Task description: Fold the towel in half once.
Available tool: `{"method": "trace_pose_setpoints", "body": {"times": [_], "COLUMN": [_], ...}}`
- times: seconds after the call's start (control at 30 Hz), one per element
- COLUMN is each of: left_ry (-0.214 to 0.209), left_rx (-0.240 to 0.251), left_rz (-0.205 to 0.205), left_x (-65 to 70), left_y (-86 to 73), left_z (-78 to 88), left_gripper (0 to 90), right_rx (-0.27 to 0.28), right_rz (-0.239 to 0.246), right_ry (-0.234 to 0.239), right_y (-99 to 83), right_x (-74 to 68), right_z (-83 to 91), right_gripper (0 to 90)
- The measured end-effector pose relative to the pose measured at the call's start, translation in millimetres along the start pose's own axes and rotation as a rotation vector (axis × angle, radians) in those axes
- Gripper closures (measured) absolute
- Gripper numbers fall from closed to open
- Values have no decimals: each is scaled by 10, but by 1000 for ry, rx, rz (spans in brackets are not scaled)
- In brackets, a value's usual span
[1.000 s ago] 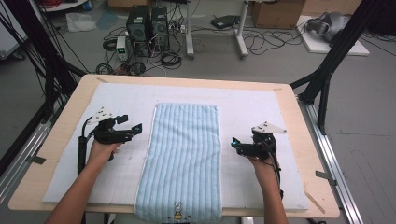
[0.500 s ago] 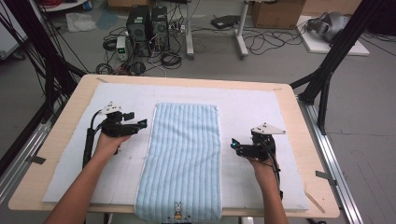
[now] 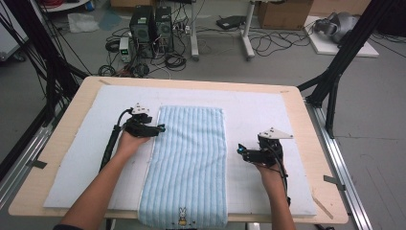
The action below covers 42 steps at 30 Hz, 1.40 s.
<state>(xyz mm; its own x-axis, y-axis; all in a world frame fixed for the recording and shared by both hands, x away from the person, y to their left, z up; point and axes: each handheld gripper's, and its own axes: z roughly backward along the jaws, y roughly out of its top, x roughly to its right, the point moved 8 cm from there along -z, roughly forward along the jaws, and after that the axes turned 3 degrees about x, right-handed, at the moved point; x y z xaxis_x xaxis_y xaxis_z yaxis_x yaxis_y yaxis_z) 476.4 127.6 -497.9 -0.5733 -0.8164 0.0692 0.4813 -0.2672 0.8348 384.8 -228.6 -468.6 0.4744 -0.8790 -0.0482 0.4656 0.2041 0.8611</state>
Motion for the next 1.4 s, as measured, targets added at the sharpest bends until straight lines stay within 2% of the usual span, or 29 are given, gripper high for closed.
{"method": "trace_pose_setpoints", "body": {"times": [0.03, 0.07, 0.1, 0.17, 0.2, 0.23, 0.27, 0.3, 0.37, 0.6, 0.73, 0.87, 1.0, 1.07, 1.1, 1.23, 1.4], "left_ry": [0, 8, 2, -9, -12, -19, -30, -30, -50, -82, -103, -113, -109, -113, -113, -124, -123], "left_rx": [0, -33, -30, -29, -29, -26, -24, -24, -22, -11, -9, -1, -5, -6, -3, -10, -17], "left_rz": [0, -51, -56, -65, -69, -66, -59, -59, -26, 41, 76, 120, 129, 132, 140, 152, 150], "left_x": [0, 30, 47, 63, 69, 78, 88, 88, 86, 52, 25, 6, 1, 1, 0, -7, -6], "left_y": [0, -17, -10, -9, -9, -7, -5, -5, -6, -2, -5, -1, -8, -8, -6, -15, -25], "left_z": [0, -26, -29, -30, -29, -29, -26, -26, -29, -19, -1, 3, -6, -5, -6, 2, -3], "left_gripper": [399, 437, 447, 529, 529, 568, 688, 753, 836, 857, 857, 855, 855, 855, 854, 853, 854], "right_rx": [-1, -1, 0, 0, 0, -3, -5, -5, -2, -22, -63, -91, -135, -147, -158, -181, -205], "right_rz": [0, 3, -2, -4, -4, -5, -6, -6, 0, -4, -15, -32, -42, -39, -30, -27, 22], "right_ry": [0, -2, -3, -6, -6, -5, -6, -6, 0, 22, 53, 64, 83, 80, 77, 102, 34], "right_y": [0, 1, 1, 0, 0, -3, -4, -4, 2, 70, 108, 157, 210, 227, 267, 288, 260], "right_x": [-2, 2, -3, 1, 1, 1, -2, -2, -22, -136, -210, -244, -279, -285, -290, -314, -285], "right_z": [1, 4, 9, 12, 12, 12, 9, 9, -5, -156, -344, -581, -808, -859, -947, -1071, -1099], "right_gripper": [110, 110, 110, 110, 110, 110, 110, 110, 110, 110, 110, 110, 110, 110, 117, 265, 487]}}
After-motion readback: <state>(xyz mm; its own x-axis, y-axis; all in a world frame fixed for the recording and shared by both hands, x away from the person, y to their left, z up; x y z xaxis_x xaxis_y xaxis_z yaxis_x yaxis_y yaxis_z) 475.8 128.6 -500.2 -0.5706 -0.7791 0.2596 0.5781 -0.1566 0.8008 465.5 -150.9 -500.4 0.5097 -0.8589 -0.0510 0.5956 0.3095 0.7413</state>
